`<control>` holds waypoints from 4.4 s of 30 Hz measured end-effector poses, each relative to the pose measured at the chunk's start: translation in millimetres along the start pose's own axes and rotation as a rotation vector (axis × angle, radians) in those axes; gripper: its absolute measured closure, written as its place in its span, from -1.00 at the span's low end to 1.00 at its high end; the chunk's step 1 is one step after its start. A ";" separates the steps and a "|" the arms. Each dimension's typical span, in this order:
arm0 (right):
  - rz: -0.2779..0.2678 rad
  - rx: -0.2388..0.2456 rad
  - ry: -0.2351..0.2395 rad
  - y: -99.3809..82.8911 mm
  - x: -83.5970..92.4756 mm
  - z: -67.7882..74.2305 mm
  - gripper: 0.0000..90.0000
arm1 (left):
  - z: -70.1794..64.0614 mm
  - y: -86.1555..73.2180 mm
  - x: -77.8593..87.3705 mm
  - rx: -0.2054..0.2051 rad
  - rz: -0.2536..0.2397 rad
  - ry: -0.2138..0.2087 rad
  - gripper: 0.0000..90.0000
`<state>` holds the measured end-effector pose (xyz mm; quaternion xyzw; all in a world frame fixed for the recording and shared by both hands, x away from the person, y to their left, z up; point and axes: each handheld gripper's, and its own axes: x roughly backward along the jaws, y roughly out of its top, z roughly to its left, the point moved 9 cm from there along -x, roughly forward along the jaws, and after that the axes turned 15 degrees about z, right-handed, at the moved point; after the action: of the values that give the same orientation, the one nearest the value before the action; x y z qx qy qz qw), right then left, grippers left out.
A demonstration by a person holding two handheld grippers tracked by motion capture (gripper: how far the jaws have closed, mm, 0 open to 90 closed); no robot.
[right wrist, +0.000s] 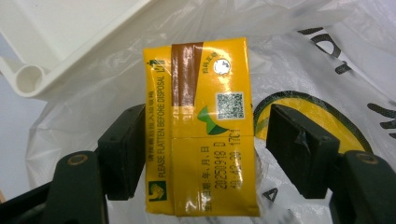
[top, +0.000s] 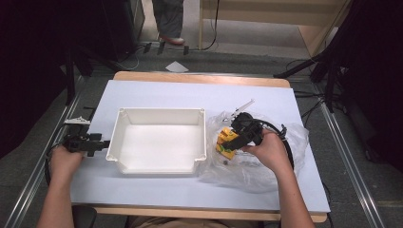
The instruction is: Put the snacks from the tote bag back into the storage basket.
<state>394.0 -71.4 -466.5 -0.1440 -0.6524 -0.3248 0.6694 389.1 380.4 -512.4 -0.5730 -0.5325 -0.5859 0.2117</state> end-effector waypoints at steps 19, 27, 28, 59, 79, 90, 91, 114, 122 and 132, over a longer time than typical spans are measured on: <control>0.010 0.022 0.014 5.6 -23.5 2.6 -0.07 | 0.3 0.2 0.5 0.000 -0.003 -0.002 -0.46; 0.000 0.025 0.009 6.3 -25.4 2.9 -0.03 | 0.1 0.4 0.3 0.000 -0.004 -0.002 -0.46; 0.000 0.025 0.009 6.3 -25.4 2.9 -0.03 | 0.1 0.4 0.3 0.000 -0.004 -0.002 -0.46; -0.024 0.041 -0.023 5.4 -21.9 -0.1 0.11 | 0.5 0.7 1.3 0.002 -0.009 -0.001 -0.46; -0.056 0.024 -0.024 3.8 -5.1 -3.9 0.15 | 1.1 0.4 0.7 0.005 -0.007 -0.002 -0.46; -0.076 0.006 -0.024 2.5 6.0 -5.6 0.16 | 1.3 0.1 0.4 0.005 -0.002 -0.003 -0.46; -0.074 -0.002 -0.022 1.9 7.2 -5.7 0.16 | 1.2 0.0 0.3 0.004 -0.002 -0.002 -0.46; -0.102 -0.036 -0.029 0.4 24.5 -10.7 0.17 | 0.7 0.5 1.1 0.005 -0.009 -0.001 -0.46; -0.106 -0.027 -0.030 3.7 28.0 -5.4 0.17 | 0.2 0.4 0.6 0.004 -0.007 0.000 -0.46; -0.115 -0.027 -0.037 8.7 36.9 1.3 0.17 | -0.6 -0.1 -0.6 0.001 0.001 0.006 -0.46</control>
<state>396.0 -73.2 -428.7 -0.1213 -0.6672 -0.3691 0.6355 388.8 379.7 -512.8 -0.5715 -0.5319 -0.5871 0.2139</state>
